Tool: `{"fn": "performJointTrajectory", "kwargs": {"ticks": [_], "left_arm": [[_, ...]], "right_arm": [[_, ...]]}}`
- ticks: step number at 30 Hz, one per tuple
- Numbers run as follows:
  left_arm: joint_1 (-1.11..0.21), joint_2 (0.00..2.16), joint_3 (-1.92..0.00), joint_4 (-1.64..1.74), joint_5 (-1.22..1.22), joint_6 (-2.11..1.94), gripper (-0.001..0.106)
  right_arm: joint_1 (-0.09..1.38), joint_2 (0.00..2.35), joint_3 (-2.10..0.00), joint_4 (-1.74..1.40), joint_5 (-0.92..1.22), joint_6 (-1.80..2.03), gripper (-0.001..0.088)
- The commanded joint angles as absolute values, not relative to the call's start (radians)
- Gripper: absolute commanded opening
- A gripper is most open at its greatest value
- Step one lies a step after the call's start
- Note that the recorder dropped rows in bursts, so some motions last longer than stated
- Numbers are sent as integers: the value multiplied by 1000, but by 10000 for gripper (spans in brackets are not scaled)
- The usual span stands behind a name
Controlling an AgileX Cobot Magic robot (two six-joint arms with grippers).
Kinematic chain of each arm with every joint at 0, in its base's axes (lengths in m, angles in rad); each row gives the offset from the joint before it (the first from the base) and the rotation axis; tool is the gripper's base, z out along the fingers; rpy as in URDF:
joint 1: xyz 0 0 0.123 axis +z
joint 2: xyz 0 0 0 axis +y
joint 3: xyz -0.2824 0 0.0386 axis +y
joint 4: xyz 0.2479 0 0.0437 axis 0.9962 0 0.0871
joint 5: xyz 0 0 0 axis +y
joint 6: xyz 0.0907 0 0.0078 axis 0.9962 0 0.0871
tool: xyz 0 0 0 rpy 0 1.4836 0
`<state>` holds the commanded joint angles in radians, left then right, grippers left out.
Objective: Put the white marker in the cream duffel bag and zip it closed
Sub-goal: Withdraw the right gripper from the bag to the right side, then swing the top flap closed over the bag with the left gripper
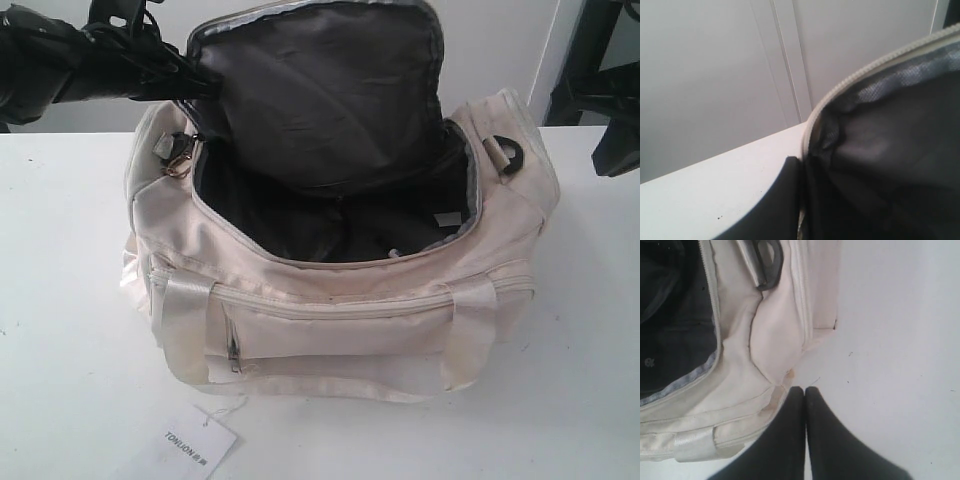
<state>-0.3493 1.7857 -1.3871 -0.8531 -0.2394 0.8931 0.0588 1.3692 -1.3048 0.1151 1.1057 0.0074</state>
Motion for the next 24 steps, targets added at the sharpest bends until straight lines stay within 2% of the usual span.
{"fn": "performJointTrajectory", "kwargs": {"ticks": [24], "left_arm": [[-349,1786,-1387,-853,-239,893,0]], "right_arm": [[59,1369,-1305,117,1121,7,0]]}}
